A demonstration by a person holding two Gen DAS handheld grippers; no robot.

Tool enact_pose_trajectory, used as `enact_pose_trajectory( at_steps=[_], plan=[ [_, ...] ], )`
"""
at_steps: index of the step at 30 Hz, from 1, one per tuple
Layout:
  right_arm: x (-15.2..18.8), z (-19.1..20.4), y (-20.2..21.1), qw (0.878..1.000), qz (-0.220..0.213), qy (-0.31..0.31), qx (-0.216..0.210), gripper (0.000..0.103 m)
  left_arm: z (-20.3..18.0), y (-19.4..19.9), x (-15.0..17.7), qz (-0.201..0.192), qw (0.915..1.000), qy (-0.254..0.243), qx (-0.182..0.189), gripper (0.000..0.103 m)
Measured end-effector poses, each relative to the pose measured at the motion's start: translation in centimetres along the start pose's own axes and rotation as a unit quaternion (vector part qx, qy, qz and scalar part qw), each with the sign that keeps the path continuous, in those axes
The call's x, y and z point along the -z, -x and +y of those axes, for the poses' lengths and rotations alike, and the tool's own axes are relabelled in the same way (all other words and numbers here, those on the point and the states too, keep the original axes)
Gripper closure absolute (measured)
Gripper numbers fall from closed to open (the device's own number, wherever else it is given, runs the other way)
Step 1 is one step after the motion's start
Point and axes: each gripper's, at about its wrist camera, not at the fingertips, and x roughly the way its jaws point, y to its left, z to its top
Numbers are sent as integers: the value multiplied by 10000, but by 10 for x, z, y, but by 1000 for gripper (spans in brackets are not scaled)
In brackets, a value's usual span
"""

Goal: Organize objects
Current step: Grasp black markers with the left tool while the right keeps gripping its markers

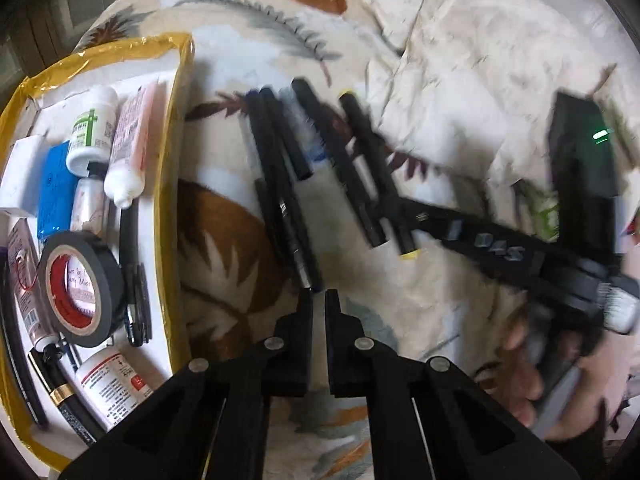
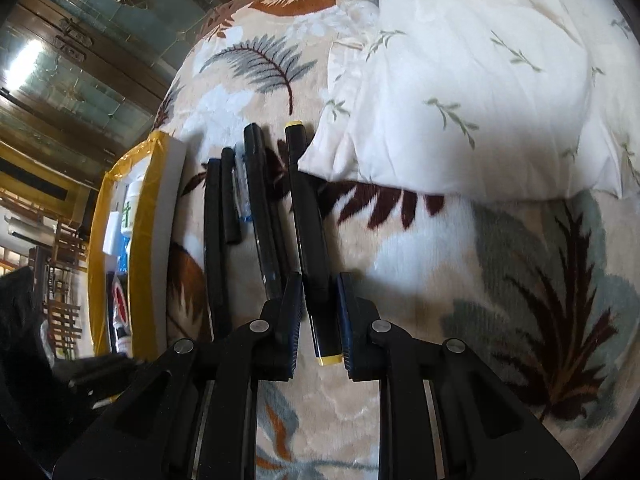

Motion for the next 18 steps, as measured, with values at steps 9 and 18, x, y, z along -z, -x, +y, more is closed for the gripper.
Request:
enact_pose_trajectory(
  at_steps=[9, 18],
  plan=[
    [-6, -11, 1, 9985, -54, -392, -375, 86, 4, -4, -59, -228, 9987, -36, -457, 98],
    [-11, -4, -4, 9994, 58, -292, -181, 86, 15, -23, -90, -74, 9979, -215, -601, 100]
  ],
)
